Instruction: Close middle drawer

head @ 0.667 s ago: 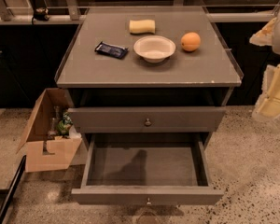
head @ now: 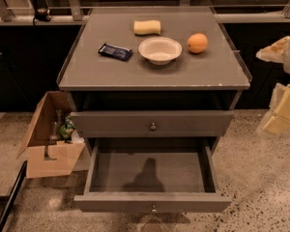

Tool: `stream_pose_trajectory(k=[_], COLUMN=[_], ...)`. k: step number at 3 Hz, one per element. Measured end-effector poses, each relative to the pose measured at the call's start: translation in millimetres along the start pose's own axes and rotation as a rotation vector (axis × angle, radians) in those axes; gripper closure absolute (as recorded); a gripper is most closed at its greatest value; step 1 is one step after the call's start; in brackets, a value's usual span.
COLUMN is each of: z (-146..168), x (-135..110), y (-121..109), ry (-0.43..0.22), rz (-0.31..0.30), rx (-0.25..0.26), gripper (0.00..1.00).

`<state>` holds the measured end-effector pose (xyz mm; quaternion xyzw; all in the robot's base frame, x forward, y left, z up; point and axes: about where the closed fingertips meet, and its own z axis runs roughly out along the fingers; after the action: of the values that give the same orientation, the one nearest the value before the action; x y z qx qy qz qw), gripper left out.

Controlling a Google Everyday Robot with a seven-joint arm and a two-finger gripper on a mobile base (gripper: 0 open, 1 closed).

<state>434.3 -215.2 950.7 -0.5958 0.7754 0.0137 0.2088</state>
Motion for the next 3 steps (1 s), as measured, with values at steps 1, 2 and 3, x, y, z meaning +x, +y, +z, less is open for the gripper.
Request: stream_pose_trajectory(k=[1, 2, 3], z=[45.7, 80.5, 110.1], x=[8.3, 8.6, 8.3], y=[21.1, 41.5, 62.6], ry=[-0.199, -0.333, -0.395], rz=[0.08, 0.153, 0.225], rx=[-0.072, -0.126, -0.109], gripper=[0.0, 0.0, 0.0])
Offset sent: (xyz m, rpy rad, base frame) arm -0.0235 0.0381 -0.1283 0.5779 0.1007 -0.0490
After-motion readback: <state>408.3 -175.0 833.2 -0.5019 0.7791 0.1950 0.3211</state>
